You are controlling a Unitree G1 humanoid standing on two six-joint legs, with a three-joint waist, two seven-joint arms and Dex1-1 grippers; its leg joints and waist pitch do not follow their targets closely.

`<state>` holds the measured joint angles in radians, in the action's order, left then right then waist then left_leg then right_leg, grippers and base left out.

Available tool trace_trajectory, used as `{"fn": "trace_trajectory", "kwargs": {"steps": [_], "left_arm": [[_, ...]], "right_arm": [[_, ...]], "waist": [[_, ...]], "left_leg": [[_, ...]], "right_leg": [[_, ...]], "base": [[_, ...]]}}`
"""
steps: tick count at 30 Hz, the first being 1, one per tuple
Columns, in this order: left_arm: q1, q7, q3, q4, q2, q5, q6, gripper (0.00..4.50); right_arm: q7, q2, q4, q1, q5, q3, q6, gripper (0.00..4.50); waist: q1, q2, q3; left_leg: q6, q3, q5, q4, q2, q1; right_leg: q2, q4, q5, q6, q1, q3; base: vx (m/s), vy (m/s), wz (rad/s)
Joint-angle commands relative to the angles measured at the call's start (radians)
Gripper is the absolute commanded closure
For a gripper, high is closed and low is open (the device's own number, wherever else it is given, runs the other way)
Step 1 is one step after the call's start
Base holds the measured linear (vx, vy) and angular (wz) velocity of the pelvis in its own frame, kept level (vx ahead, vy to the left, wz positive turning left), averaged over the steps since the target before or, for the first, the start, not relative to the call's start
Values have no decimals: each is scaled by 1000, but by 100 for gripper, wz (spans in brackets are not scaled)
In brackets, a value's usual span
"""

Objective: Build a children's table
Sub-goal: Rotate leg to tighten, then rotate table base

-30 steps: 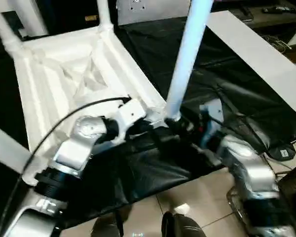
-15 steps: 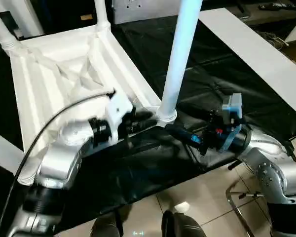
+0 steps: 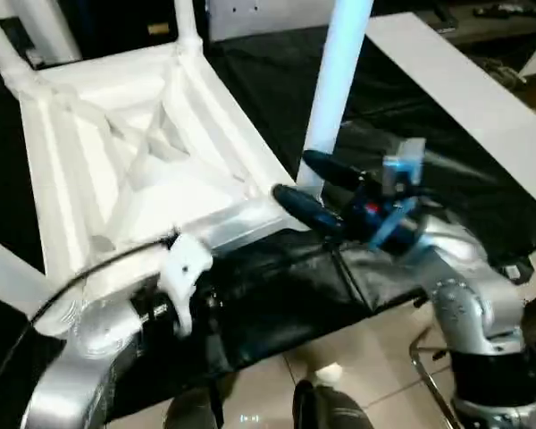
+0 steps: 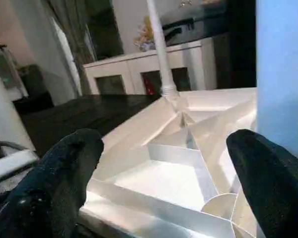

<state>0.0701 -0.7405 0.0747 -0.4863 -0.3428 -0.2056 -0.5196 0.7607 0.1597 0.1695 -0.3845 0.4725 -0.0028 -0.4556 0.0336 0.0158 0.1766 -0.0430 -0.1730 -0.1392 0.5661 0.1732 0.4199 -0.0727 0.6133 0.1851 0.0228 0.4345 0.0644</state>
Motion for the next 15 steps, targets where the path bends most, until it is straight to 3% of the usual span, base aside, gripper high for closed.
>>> {"fn": "trace_trajectory", "kwargs": {"steps": [1, 3, 4, 6, 7, 9, 10, 11, 12, 13, 15], "left_arm": [[33, 20, -6, -55, -2, -19, -29, 186], [57, 25, -13, -81, -9, -29, -39, 163], [82, 23, -24, -106, -21, -42, -44, 155], [96, 17, -31, -118, -30, -52, -46, 143], [122, 2, -43, -134, -51, -67, -49, 131], [134, -11, -47, -142, -65, -78, -53, 120], [134, -11, -47, -142, -65, -78, -53, 104], [151, -25, -57, -154, -81, -89, -60, 104], [171, -41, -69, -166, -99, -103, -66, 83], [194, -55, -85, -178, -121, -120, -74, 76], [253, -98, -127, -195, -179, -143, -78, 65]], "right_arm": [[-82, -2, -50, -12, -46, -30, 20, 0], [-147, -6, -91, -31, -74, -52, 40, 0], [-210, 4, -146, -56, -104, -83, 75, 0], [-246, 12, -181, -72, -121, -103, 95, 0], [-310, 30, -252, -104, -150, -142, 131, 0], [-338, 44, -298, -125, -167, -164, 161, 0], [-338, 44, -298, -125, -167, -164, 161, 0], [-343, 53, -333, -141, -168, -178, 180, 0], [-348, 66, -374, -158, -173, -187, 204, 0], [-349, 78, -419, -176, -175, -193, 230, 0], [-350, 104, -496, -207, -185, -197, 272, 0]], "waist": [[0, -3, -55], [0, -5, -51], [-2, 0, -50], [2, -6, -47], [8, -7, -46], [7, -5, -46], [14, -5, -47], [14, 4, -48], [15, 4, -49], [9, 8, -54], [3, 8, -54]], "left_leg": [[31, 19, -292, -74, 55, -31], [14, 19, -324, -76, 54, -36], [8, 19, -330, -76, 54, -37], [-16, 18, -365, -76, 55, -48], [-26, 16, -380, -76, 55, -56], [-34, 17, -382, -79, 52, -50], [-33, 14, -379, -78, 53, -54], [-29, 11, -375, -78, 53, -54], [-26, 13, -367, -77, 52, -49], [-16, 15, -326, -78, 49, -32], [2, 9, -312, -72, 47, -36]], "right_leg": [[-70, -90, 334, 161, -43, -57], [-68, -98, 388, 140, -36, -59], [-68, -99, 401, 133, -36, -59], [-67, -103, 435, 117, -26, -60], [-64, -105, 433, 106, -19, -61], [-61, -100, 414, 102, -25, -60], [-59, -100, 394, 94, -22, -62], [-58, -100, 385, 91, -22, -63], [-61, -94, 377, 95, -27, -64], [-63, -88, 346, 99, -40, -61], [-60, -87, 313, 116, -34, -63]], "base": [[0, 0, 0], [0, 0, 0], [0, 0, 0], [0, 0, 0], [0, 0, 0], [0, 0, 0], [0, 0, 0], [0, 0, 0], [0, 0, 0], [0, 0, 0], [0, 0, 0]]}}
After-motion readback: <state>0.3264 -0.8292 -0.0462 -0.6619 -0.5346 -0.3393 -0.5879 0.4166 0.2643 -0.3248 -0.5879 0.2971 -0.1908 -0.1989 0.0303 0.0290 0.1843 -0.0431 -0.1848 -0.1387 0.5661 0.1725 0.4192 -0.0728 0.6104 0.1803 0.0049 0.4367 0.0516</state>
